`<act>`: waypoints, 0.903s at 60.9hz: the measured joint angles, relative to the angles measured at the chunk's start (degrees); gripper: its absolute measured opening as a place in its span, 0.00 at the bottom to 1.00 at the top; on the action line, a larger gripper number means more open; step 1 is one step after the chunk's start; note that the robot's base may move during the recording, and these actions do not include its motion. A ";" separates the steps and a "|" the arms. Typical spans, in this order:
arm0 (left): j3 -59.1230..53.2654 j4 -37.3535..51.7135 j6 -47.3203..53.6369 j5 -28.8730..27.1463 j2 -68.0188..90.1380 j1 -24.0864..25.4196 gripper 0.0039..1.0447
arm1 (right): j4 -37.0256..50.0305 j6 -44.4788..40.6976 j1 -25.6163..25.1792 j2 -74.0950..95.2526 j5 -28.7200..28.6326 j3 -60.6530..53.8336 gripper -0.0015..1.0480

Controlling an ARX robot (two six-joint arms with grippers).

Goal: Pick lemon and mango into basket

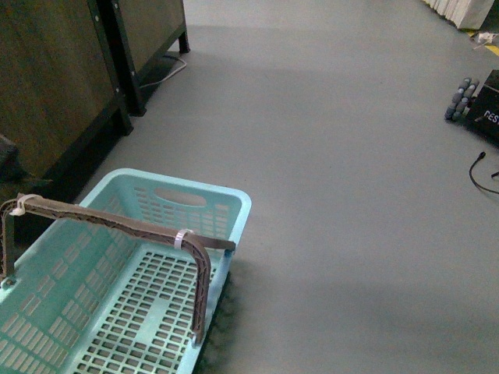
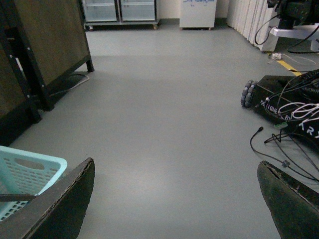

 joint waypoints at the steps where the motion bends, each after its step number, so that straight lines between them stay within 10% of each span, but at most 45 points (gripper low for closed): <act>1: 0.44 0.92 -0.92 -0.20 1.73 -0.42 0.94 | 0.00 0.00 -0.02 0.00 0.00 0.00 0.92; 40: 26.43 3.67 -19.47 -3.04 33.03 -6.82 0.94 | 0.00 0.00 0.00 0.00 0.00 0.00 0.92; 55: 30.84 -0.46 -20.92 -2.32 37.16 -6.84 0.52 | 0.00 0.00 -0.02 0.00 0.00 0.00 0.92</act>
